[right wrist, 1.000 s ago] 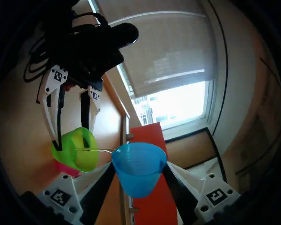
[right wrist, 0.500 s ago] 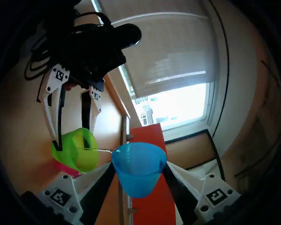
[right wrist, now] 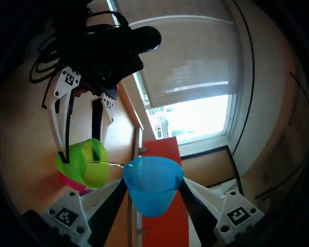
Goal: Pour water
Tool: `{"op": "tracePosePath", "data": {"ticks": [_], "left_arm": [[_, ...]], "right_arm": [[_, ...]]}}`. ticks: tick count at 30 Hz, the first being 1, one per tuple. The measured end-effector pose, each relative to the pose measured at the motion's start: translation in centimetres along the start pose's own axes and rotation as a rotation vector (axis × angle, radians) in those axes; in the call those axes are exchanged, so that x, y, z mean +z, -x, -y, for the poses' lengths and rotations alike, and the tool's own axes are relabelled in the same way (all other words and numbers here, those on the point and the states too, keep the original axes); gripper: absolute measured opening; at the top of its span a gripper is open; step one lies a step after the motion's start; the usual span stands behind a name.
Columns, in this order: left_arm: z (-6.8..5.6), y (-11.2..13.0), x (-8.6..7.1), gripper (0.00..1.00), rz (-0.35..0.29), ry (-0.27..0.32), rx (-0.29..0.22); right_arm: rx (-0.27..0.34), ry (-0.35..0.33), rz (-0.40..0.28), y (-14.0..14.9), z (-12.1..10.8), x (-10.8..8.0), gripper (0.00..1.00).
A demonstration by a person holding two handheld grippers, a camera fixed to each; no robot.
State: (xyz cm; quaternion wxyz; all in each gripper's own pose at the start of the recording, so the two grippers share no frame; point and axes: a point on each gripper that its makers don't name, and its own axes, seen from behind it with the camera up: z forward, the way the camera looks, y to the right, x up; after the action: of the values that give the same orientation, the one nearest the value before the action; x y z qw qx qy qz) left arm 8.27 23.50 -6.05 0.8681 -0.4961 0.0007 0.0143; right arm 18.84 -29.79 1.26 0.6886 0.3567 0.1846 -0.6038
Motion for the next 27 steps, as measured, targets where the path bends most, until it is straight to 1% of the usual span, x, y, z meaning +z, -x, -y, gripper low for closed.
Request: {"op": "tracePosePath", "data": {"ticks": [5, 12, 27], "left_arm": [[-0.08, -0.06, -0.08, 0.81, -0.006, 0.004, -0.005], [0.09, 0.31, 0.0, 0.81, -0.001, 0.001, -0.006], [0.01, -0.01, -0.1, 0.81, -0.007, -0.001, -0.004]], "right_arm": [[-0.015, 0.0, 0.001, 0.02, 0.03, -0.06, 0.89], [-0.032, 0.001, 0.0, 0.14, -0.14, -0.08, 0.88], [-0.102, 0.002, 0.003, -0.02, 0.04, -0.17, 0.88]]}}
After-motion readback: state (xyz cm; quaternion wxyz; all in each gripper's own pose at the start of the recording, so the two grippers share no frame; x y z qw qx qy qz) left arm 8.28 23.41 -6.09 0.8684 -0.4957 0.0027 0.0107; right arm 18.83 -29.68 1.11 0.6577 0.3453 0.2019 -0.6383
